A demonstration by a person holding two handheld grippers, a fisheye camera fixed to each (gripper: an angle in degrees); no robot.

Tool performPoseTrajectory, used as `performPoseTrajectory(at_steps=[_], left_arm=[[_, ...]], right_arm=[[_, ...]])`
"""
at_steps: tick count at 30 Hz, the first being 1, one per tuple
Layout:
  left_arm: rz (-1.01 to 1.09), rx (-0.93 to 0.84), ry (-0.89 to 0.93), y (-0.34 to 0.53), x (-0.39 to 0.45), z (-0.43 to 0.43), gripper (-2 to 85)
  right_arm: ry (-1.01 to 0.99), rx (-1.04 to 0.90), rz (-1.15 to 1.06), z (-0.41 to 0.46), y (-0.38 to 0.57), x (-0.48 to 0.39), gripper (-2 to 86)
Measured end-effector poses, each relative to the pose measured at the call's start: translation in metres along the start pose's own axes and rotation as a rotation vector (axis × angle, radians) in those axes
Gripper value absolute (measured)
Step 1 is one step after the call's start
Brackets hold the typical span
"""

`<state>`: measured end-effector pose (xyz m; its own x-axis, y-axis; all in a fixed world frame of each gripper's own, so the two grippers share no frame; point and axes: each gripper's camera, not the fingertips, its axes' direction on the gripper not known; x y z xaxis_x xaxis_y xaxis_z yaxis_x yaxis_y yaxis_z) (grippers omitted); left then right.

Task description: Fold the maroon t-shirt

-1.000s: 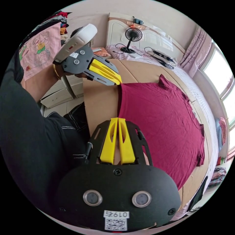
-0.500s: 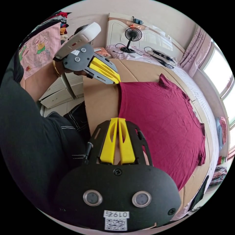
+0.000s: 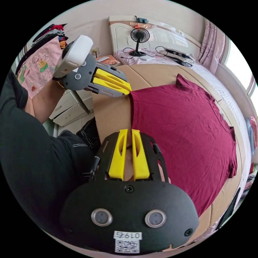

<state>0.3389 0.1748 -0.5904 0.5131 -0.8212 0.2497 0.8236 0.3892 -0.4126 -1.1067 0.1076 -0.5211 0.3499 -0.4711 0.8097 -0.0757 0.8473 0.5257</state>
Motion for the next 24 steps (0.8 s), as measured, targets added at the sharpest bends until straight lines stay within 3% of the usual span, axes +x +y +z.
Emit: performPoseTrajectory(at_steps=[13,18,24], left_arm=[[0.026,-0.027,-0.036,-0.001,-0.008,-0.014,0.8],[-0.017,0.165,0.046,-0.005,-0.016,-0.034,0.7],[0.022,0.129,0.116,-0.018,-0.014,-0.017,0.8]], right_arm=[[0.297,-0.051,-0.189,0.020,0.001,-0.062,0.8],[0.261,-0.048,-0.168,0.021,0.002,-0.062,3.0],[0.224,-0.043,-0.156,0.020,0.008,-0.064,-0.2]])
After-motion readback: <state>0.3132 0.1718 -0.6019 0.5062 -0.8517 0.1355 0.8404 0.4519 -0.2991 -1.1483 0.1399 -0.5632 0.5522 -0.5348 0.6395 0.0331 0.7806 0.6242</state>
